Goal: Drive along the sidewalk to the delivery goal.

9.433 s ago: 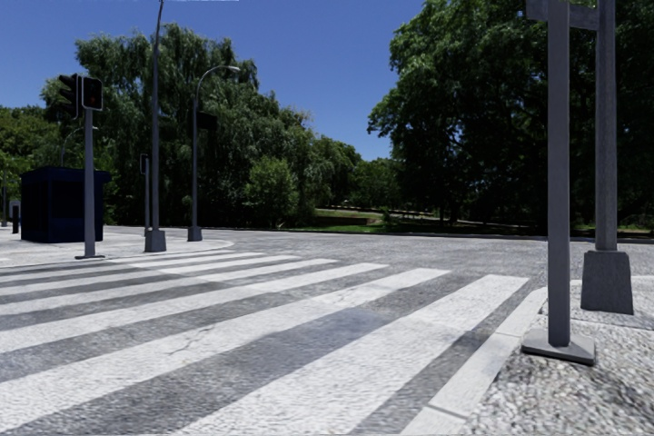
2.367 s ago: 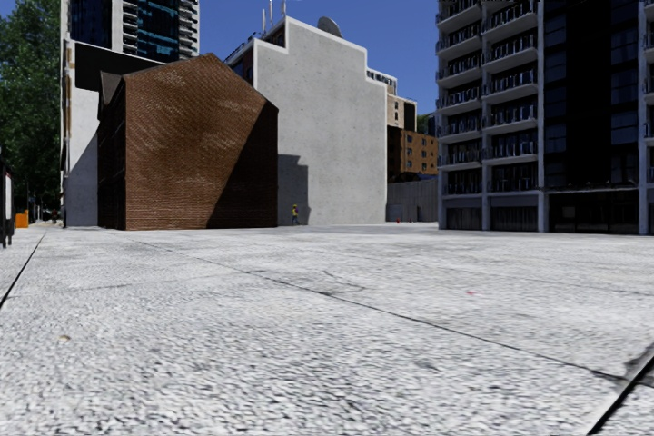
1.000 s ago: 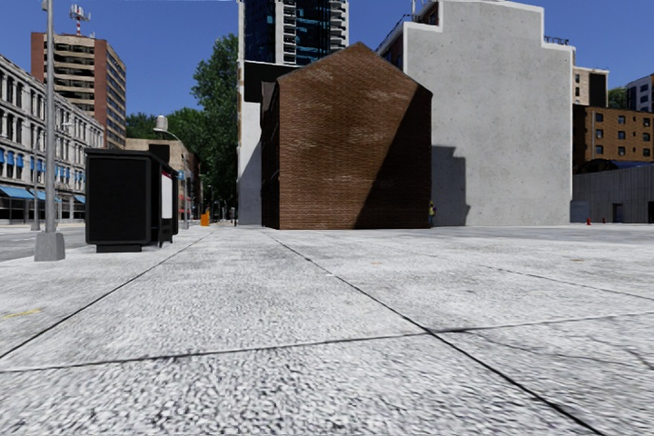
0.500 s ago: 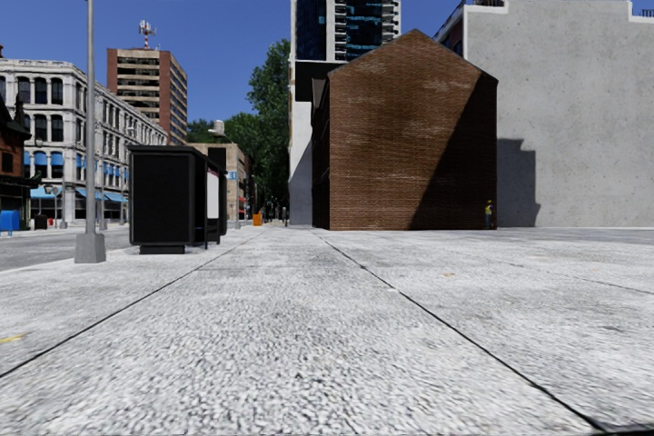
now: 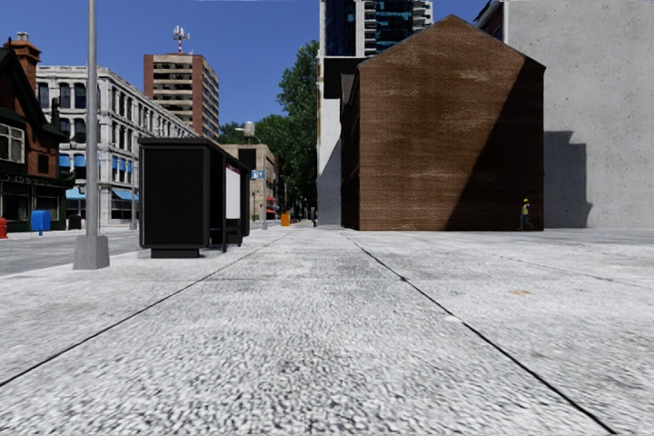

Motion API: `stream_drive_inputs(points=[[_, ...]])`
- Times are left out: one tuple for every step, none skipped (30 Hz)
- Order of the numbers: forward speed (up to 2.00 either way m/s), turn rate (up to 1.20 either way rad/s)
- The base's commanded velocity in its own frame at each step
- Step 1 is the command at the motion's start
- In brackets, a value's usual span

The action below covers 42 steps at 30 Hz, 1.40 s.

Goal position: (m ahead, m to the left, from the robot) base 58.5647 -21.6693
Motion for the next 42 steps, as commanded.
stream_drive_inputs(points=[[2.00, 0.03], [2.00, 0.00], [2.00, 0.00], [2.00, 0.00], [2.00, 0.00], [2.00, 0.00], [2.00, 0.00], [2.00, 0.00], [2.00, 0.00], [2.00, 0.00], [2.00, 0.00], [2.00, 0.00], [2.00, 0.00], [2.00, 0.00], [2.00, 0.00], [2.00, 0.00], [2.00, 0.48], [2.00, 0.64], [2.00, 0.72], [2.00, 0.72], [2.00, 0.75], [2.00, 0.73], [2.00, 0.26], [2.00, 0.10], [2.00, 0.10], [2.00, 0.01], [2.00, 0.00], [2.00, 0.00], [2.00, 0.00], [2.00, 0.00], [2.00, 0.00], [2.00, 0.00], [2.00, 0.00], [2.00, 0.00], [2.00, 0.00], [2.00, 0.00], [2.00, 0.00], [2.00, 0.00], [2.00, 0.00], [2.00, 0.00], [2.00, 0.00], [2.00, 0.00]])
